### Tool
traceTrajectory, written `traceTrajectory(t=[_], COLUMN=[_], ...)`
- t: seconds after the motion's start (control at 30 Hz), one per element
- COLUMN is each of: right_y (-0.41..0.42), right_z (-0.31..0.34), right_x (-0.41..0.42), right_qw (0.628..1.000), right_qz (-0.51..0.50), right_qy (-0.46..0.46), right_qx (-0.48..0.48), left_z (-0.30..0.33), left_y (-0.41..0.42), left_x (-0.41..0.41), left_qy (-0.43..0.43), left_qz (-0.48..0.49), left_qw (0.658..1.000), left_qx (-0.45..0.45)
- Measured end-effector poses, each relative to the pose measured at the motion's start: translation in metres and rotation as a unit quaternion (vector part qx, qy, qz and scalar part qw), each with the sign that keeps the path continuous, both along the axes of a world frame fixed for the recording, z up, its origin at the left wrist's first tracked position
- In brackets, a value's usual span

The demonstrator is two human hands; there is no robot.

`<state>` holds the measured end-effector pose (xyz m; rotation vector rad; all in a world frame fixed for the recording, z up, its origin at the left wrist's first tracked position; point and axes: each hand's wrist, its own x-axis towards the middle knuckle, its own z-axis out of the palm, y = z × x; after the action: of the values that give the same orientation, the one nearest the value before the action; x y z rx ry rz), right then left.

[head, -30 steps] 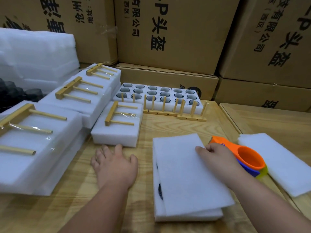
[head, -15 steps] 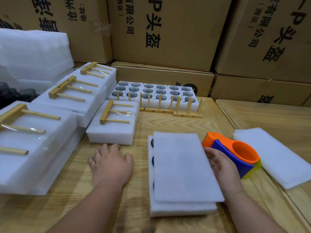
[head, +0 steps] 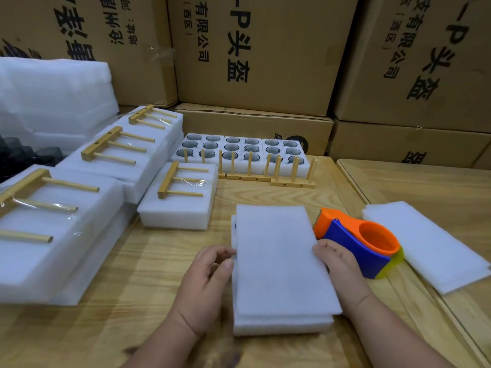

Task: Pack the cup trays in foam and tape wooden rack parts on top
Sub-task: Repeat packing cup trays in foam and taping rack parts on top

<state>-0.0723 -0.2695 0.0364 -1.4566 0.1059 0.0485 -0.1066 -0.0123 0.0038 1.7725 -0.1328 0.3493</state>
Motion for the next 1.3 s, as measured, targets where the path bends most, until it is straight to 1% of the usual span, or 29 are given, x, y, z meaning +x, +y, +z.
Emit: traceTrajectory(t=[0.07,0.13,0.2,0.3,0.37,0.43,0.5,0.57,0.6,0.67,0.7,0.73,0.83,0.93,1.1,1.2,1.3], right_y=[0.001,0.002,0.001,0.0,0.0,-0.001,-0.003,-0.001,-0.001,-0.003,-0.005,-0.006,-0.008,-0.008,-0.003,-0.004,-0.003], right_z=[0.007,0.023,0.045,0.084,0.103,0.108,0.099,0.084,0.074,0.053,0.043,0.034,0.021,0.014,0.007,0.003,-0.004], right_x=[0.0,0.003,0.009,0.013,0.011,0.007,0.006,0.005,0.006,0.005,0.005,0.005,0.002,0.0,0.005,0.01,0.014], right_qw=[1.0,0.999,0.997,0.985,0.976,0.973,0.979,0.987,0.992,0.997,0.997,0.997,0.998,0.997,0.999,0.998,0.999], right_qz=[0.011,0.01,-0.013,-0.021,-0.023,-0.008,0.017,0.024,0.016,-0.008,-0.012,-0.004,0.036,0.044,0.017,0.021,0.024], right_qy=[0.01,-0.012,-0.057,-0.164,-0.216,-0.23,-0.204,-0.148,-0.119,-0.078,-0.063,-0.048,0.007,0.013,-0.005,-0.018,-0.019], right_qx=[0.005,0.043,0.044,0.058,0.023,-0.014,0.014,0.052,0.049,-0.015,-0.052,-0.068,-0.059,-0.063,-0.05,-0.059,-0.034], left_z=[0.0,-0.001,-0.002,-0.003,-0.005,-0.006,-0.006,-0.006,-0.006,-0.007,-0.008,-0.009,-0.011,-0.012,-0.012,-0.01,-0.009], left_y=[0.002,0.002,0.001,0.0,0.0,0.001,0.001,0.001,0.001,0.001,0.002,0.002,0.002,0.002,0.0,0.0,0.0], left_x=[0.003,0.006,0.007,0.007,0.007,0.007,0.008,0.008,0.008,0.01,0.01,0.011,0.011,0.013,0.014,0.013,0.013], left_qy=[0.001,0.005,0.009,0.016,0.019,0.021,0.014,0.007,0.007,0.018,0.024,0.028,0.032,0.032,0.034,0.022,0.018], left_qz=[-0.004,0.002,0.008,0.013,0.009,0.002,0.009,0.021,0.019,0.008,0.006,0.005,0.011,0.018,0.017,0.012,0.01], left_qw=[0.999,0.999,0.999,0.999,1.0,1.0,1.0,1.0,1.0,1.0,1.0,0.999,0.999,0.999,0.999,1.0,1.0], left_qx=[0.032,0.05,0.049,0.027,0.009,0.003,0.002,0.003,0.003,-0.007,-0.012,-0.016,-0.011,0.0,-0.003,-0.006,-0.017])
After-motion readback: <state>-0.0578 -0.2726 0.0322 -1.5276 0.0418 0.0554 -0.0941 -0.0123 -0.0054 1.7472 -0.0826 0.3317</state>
